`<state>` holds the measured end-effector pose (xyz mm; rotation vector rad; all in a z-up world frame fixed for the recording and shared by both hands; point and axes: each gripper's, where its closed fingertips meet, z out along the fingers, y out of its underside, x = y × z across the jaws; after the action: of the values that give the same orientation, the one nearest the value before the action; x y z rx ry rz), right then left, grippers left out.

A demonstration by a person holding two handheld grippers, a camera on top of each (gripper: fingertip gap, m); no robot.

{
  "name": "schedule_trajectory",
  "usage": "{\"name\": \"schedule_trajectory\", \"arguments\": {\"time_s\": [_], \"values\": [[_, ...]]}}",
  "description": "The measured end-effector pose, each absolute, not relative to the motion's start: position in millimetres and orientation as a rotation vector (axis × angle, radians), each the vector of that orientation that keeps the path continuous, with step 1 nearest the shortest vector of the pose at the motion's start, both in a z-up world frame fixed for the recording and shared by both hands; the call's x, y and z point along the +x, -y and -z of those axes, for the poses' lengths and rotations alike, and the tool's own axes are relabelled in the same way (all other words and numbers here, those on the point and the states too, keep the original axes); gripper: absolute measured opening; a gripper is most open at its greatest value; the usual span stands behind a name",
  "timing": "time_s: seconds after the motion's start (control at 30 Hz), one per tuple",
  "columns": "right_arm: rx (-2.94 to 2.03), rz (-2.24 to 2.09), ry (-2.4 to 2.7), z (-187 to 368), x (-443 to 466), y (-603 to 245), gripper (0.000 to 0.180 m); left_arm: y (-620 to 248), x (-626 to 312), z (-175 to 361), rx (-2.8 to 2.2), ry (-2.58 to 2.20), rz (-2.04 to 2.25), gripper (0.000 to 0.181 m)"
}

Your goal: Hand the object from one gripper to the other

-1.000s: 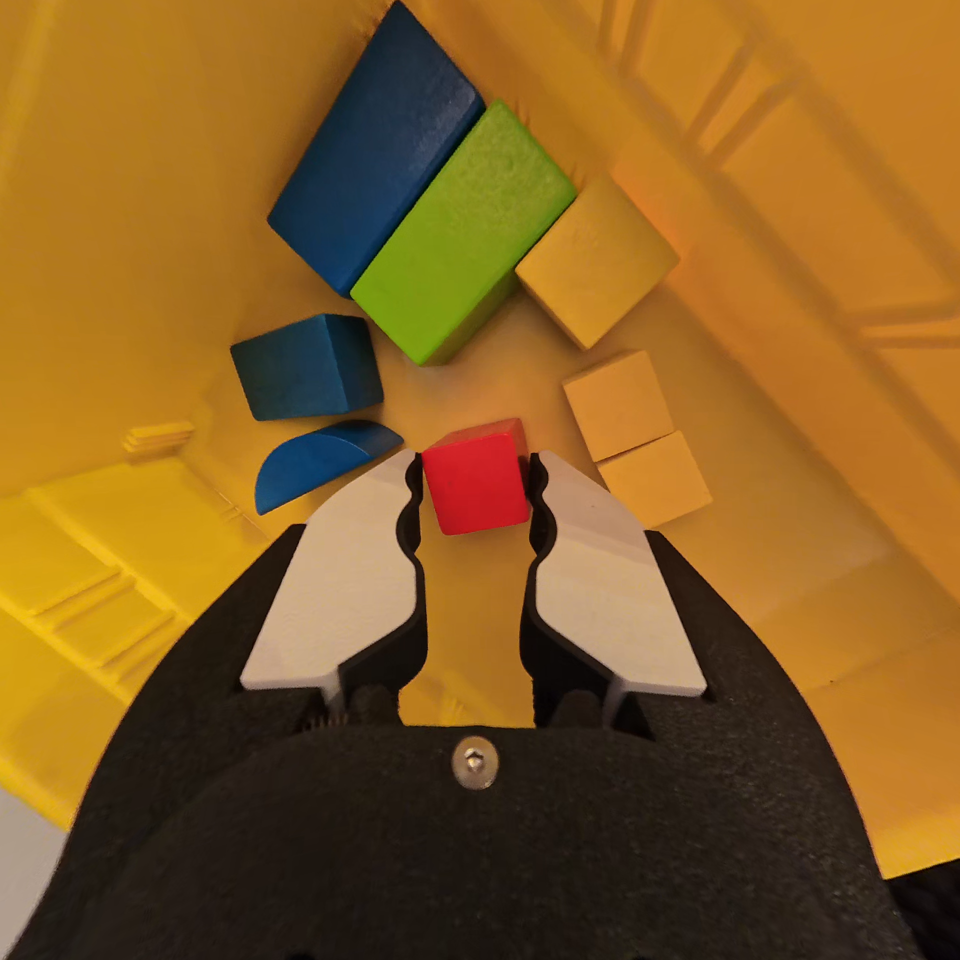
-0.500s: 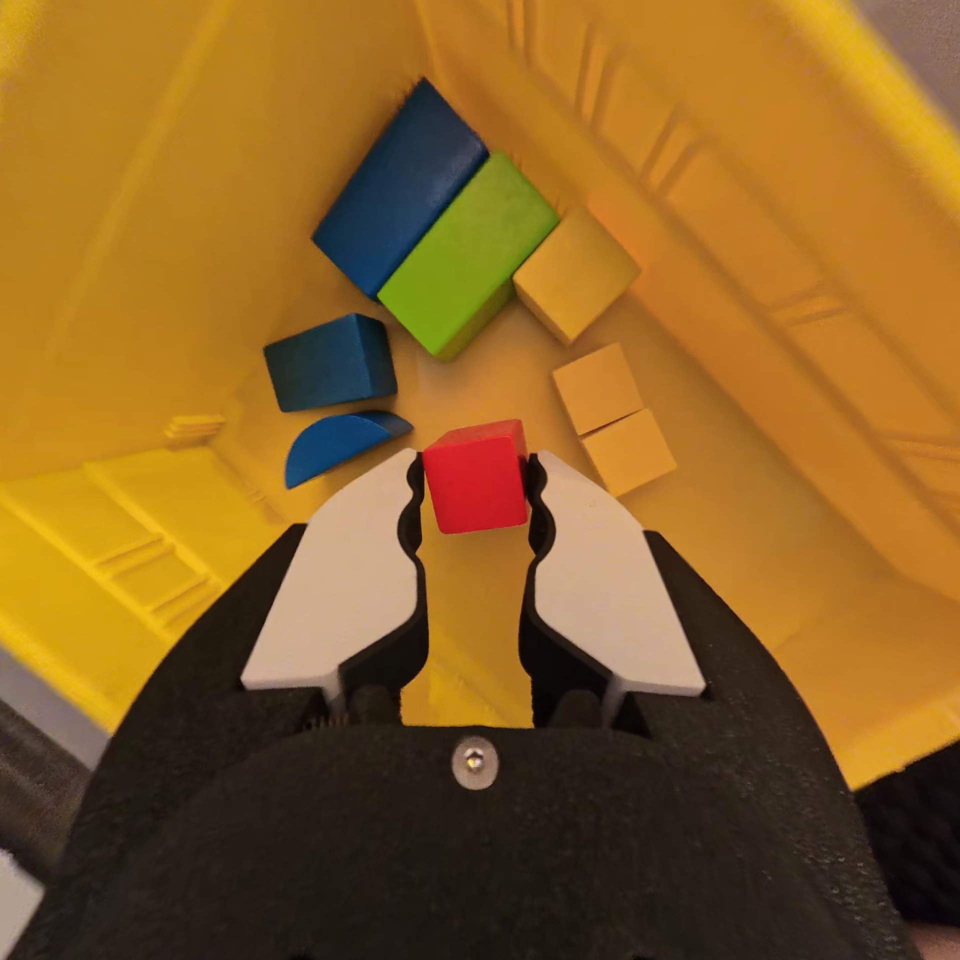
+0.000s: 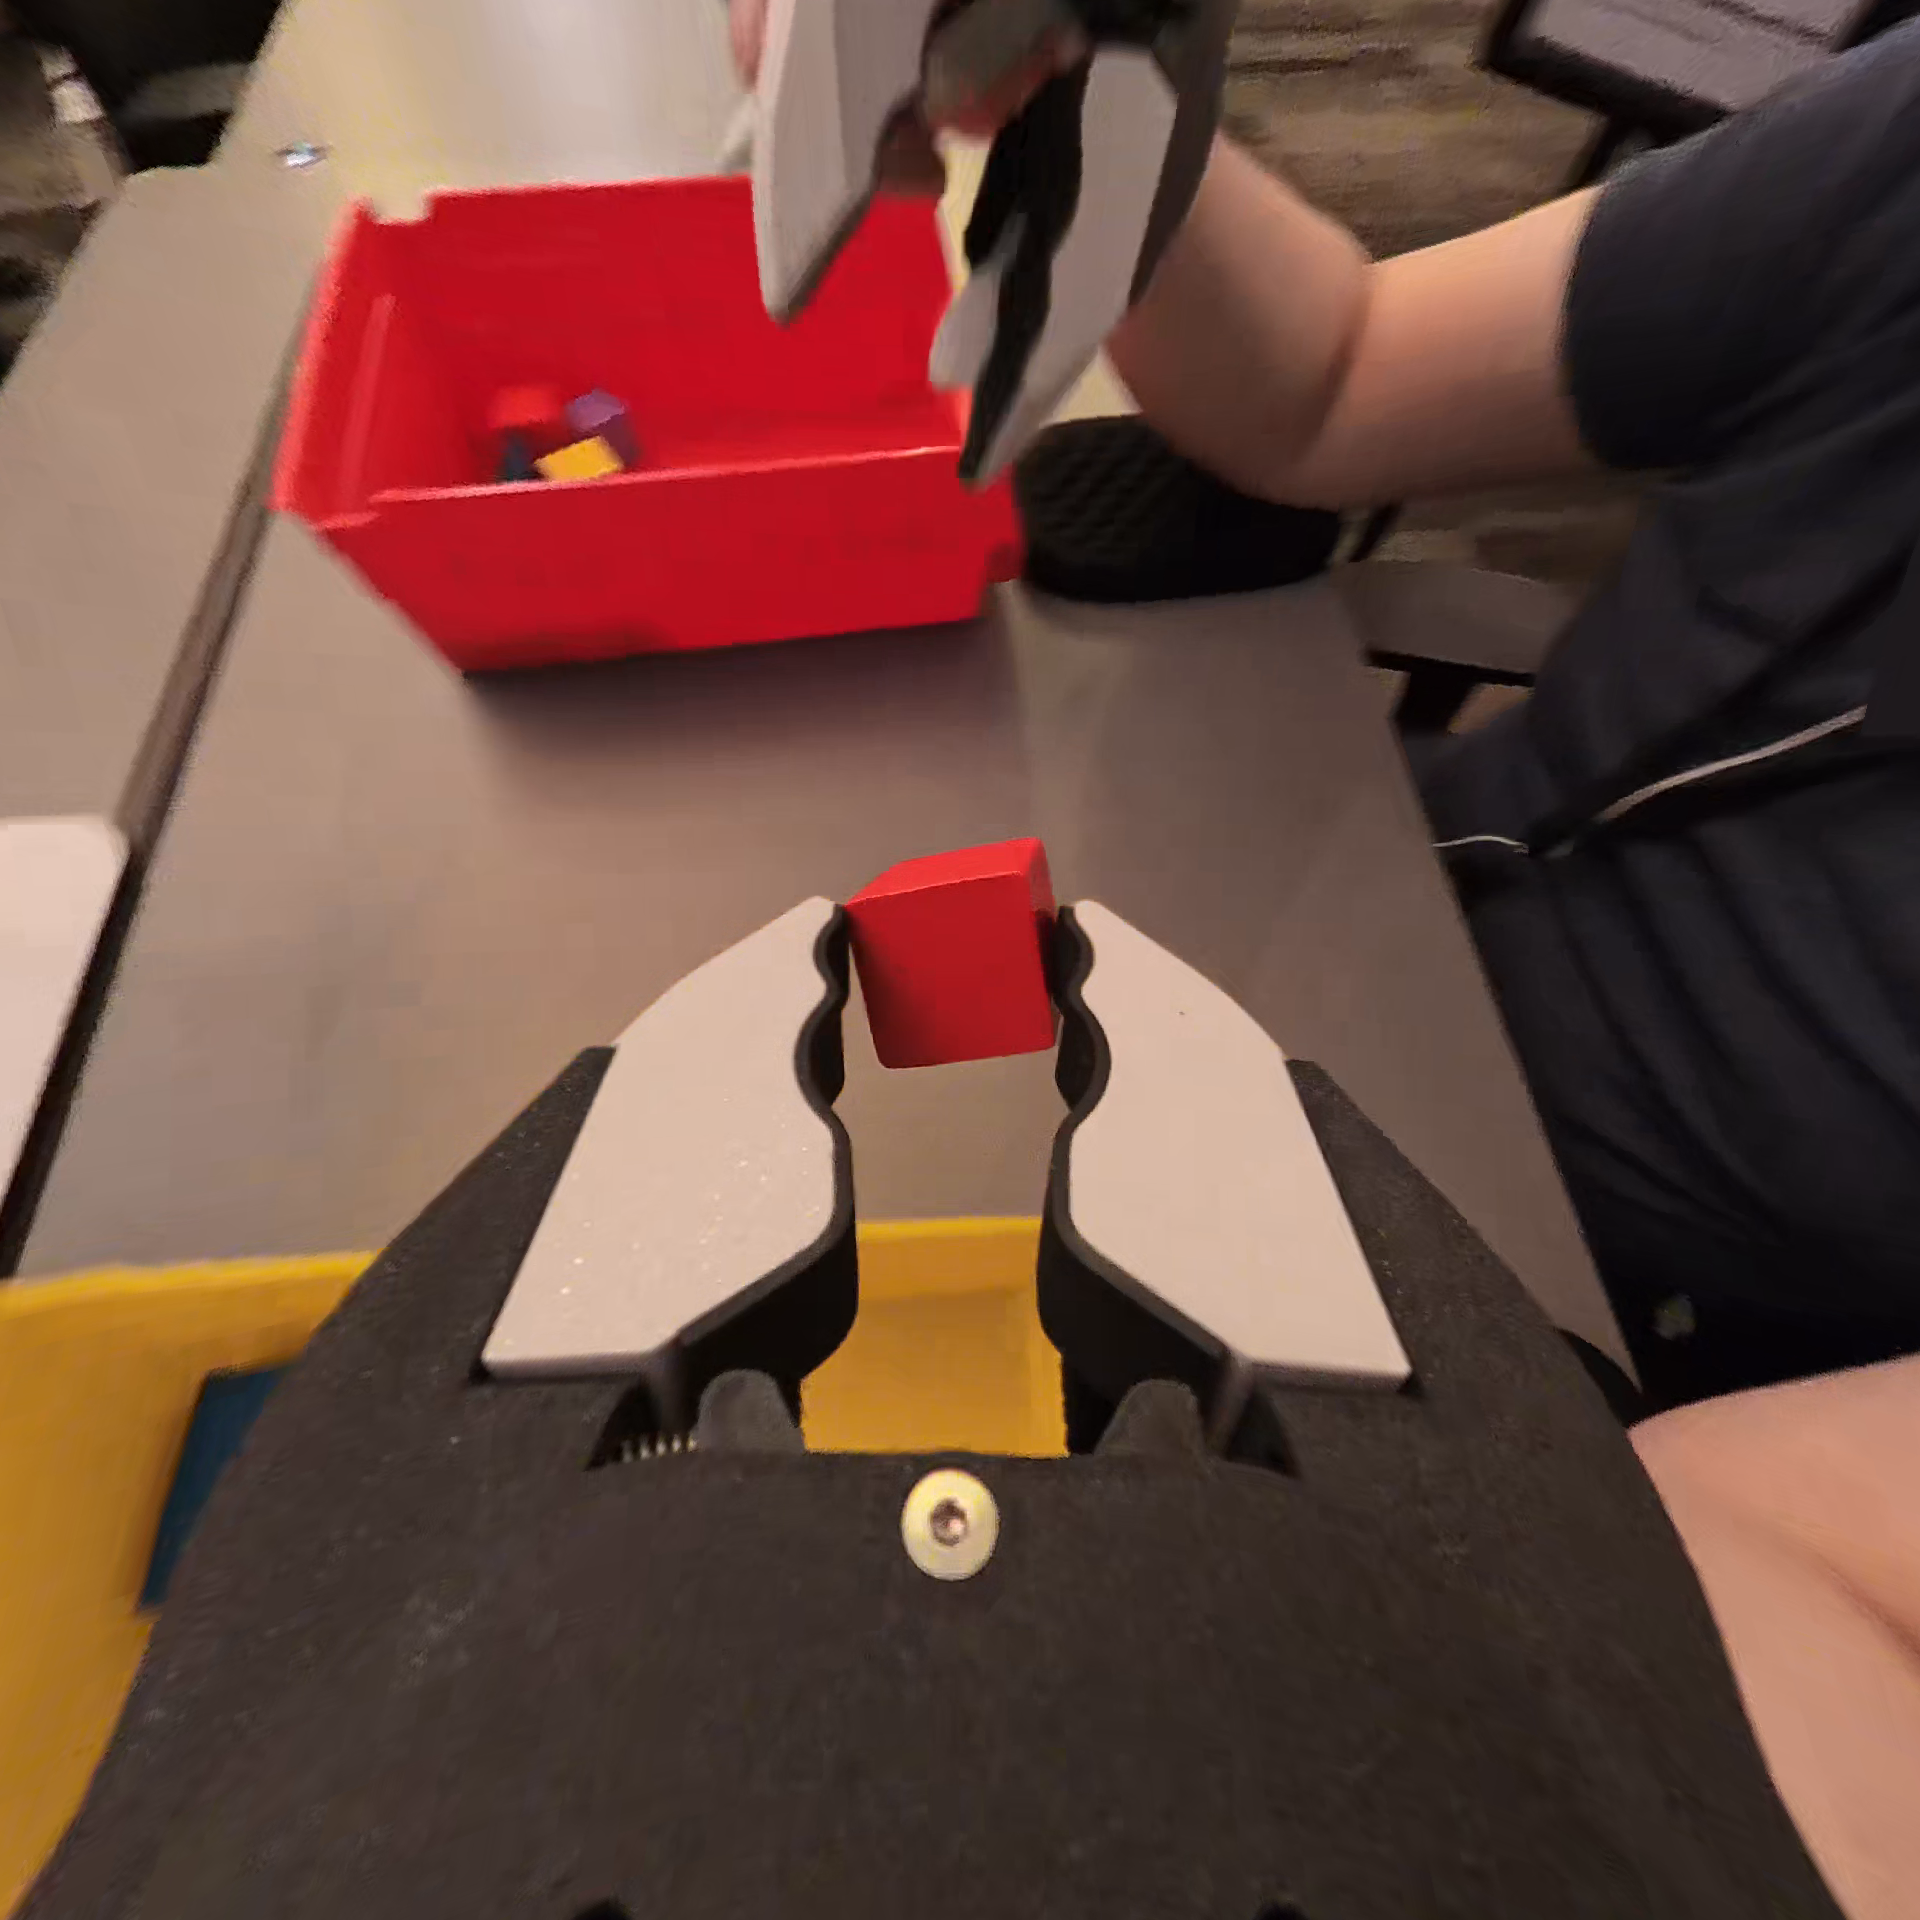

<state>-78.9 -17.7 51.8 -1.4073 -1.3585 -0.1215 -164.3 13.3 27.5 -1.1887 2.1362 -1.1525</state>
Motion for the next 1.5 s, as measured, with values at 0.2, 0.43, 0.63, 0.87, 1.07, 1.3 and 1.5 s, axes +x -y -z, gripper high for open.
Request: {"name": "schedule_trajectory", "arguments": {"time_s": [0.2,0.43,0.63,0.87,1.07,1.3,1.5], "values": [[-1.116,0.245,1.53,-38.5,-156.6,39.6,0.051,30.2,-163.1,-11.7,-1.024,-2.368,1.21,0.037],[-1.089,0.32,1.619,-19.3,-173.8,42.8,0.055,50.6,-160.9,-4.6,-0.964,-2.465,1.239,0.037],[-1.098,0.33,1.652,-10.1,-173.7,40.7,0.046,58.7,-160.0,1.7,-0.941,-2.519,1.21,0.037],[-1.102,0.343,1.669,-5.9,-172.9,39.9,0.035,56.3,-157.7,2.0,-0.958,-2.502,1.204,0.037],[-1.141,0.322,1.648,-12.8,-164.3,39.6,0.035,39.8,-158.3,-0.7,-1.031,-2.428,1.125,0.078],[-1.718,0.318,1.262,-47.2,-13.4,19.0,0.035,3.9,-175.7,-48.5,-1.063,-2.11,1.23,0.067],[-2.626,0.188,0.432,38.0,168.8,40.4,0.035,-11.2,-180.2,-48.5,-1.11,-2.052,1.173,0.064]]}}
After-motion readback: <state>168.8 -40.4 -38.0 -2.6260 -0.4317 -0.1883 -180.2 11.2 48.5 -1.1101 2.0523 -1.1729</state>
